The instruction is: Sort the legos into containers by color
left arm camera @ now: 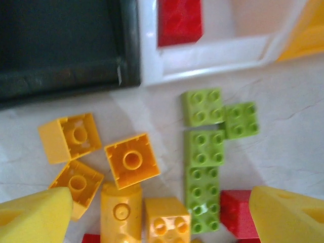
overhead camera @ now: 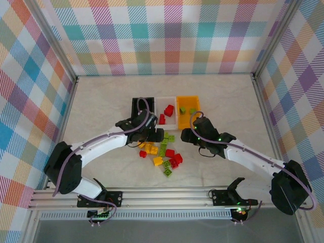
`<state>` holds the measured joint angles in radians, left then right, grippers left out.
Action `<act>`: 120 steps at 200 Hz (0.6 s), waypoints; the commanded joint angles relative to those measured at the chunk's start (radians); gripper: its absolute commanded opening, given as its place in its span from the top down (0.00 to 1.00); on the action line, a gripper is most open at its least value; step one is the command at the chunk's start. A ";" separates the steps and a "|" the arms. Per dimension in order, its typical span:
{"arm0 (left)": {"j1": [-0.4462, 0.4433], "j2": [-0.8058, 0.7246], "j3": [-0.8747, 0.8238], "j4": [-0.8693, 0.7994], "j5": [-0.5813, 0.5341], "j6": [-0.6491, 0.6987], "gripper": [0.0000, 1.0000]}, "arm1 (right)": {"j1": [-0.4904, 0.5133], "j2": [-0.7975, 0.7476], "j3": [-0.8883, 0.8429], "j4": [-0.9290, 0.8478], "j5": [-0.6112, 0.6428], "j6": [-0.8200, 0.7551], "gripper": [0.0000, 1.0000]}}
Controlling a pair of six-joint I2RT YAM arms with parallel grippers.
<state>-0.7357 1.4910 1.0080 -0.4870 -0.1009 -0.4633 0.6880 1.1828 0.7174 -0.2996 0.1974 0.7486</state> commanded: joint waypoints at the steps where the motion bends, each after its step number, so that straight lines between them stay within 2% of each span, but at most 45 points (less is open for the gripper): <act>1: -0.008 0.049 -0.013 0.087 0.002 -0.001 0.12 | 0.002 -0.003 -0.002 0.022 -0.009 0.012 0.26; 30: -0.008 0.125 0.016 0.100 -0.028 0.029 0.18 | 0.002 -0.031 -0.002 -0.003 0.007 0.010 0.26; 49: -0.007 0.168 0.031 0.085 -0.046 0.034 0.27 | 0.002 -0.050 -0.005 -0.014 0.020 0.006 0.26; 79: -0.007 0.182 0.026 0.068 -0.085 0.027 0.34 | 0.002 -0.061 -0.007 -0.016 0.028 0.001 0.25; 120: -0.008 0.194 0.016 0.085 -0.079 0.033 0.58 | 0.002 -0.053 0.001 -0.015 0.025 0.001 0.25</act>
<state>-0.7376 1.6768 1.0134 -0.4118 -0.1612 -0.4374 0.6876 1.1339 0.7170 -0.3077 0.2092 0.7483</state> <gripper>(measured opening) 0.467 0.745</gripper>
